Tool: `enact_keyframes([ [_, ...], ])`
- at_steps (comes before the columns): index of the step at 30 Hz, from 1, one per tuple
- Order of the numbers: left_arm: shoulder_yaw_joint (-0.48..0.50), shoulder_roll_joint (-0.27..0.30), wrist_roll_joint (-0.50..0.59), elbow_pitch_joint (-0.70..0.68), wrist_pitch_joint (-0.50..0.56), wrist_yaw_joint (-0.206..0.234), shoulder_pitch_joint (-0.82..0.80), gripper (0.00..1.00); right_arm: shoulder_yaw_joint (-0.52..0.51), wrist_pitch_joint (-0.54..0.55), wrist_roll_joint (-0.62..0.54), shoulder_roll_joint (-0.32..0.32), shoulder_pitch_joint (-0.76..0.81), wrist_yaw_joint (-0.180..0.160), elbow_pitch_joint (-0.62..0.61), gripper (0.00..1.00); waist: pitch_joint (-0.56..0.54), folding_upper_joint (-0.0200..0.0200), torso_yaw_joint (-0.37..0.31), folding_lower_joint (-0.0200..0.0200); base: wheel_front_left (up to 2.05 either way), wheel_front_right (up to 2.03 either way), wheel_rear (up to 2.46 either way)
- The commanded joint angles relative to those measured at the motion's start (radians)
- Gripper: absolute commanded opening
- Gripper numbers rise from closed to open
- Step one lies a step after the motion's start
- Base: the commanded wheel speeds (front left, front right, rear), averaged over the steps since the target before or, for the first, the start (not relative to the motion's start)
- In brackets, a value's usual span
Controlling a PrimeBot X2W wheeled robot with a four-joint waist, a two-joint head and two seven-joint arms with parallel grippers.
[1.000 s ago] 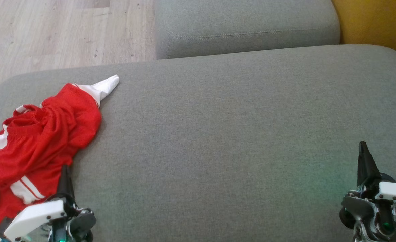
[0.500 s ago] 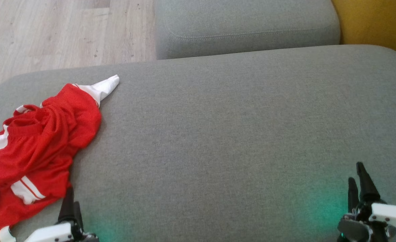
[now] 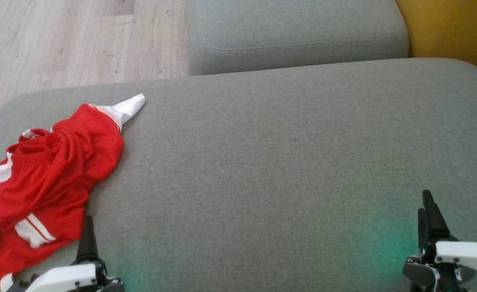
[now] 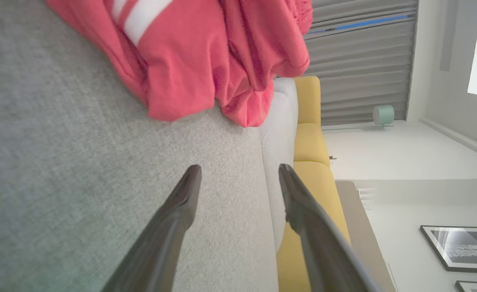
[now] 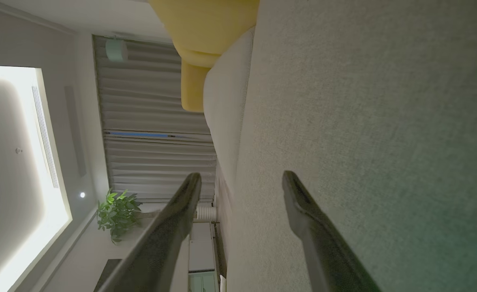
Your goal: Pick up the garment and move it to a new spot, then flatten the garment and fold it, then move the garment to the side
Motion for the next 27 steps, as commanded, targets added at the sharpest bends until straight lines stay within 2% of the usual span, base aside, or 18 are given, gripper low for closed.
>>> enact_keyframes([
  [1,-0.002,0.004,0.03,-0.04,-0.01,0.002,-0.043,1.0,0.009,-0.012,-0.028,-0.003,-0.032,0.0,-0.039,1.0,-0.001,0.0,0.0,-0.0001,0.0,0.0,0.0],
  [19,-0.063,0.005,0.315,-0.087,-0.067,0.061,-0.029,1.0,0.064,-0.068,-0.316,-0.004,-0.017,0.0,-0.103,1.0,-0.019,0.0,0.001,-0.0001,0.0,0.0,0.0],
  [27,-0.093,0.006,0.422,-0.092,-0.087,0.072,-0.027,1.0,0.08,-0.088,-0.407,-0.005,-0.009,0.0,-0.113,1.0,-0.028,0.0,0.002,-0.0001,0.0,0.0,0.0],
])
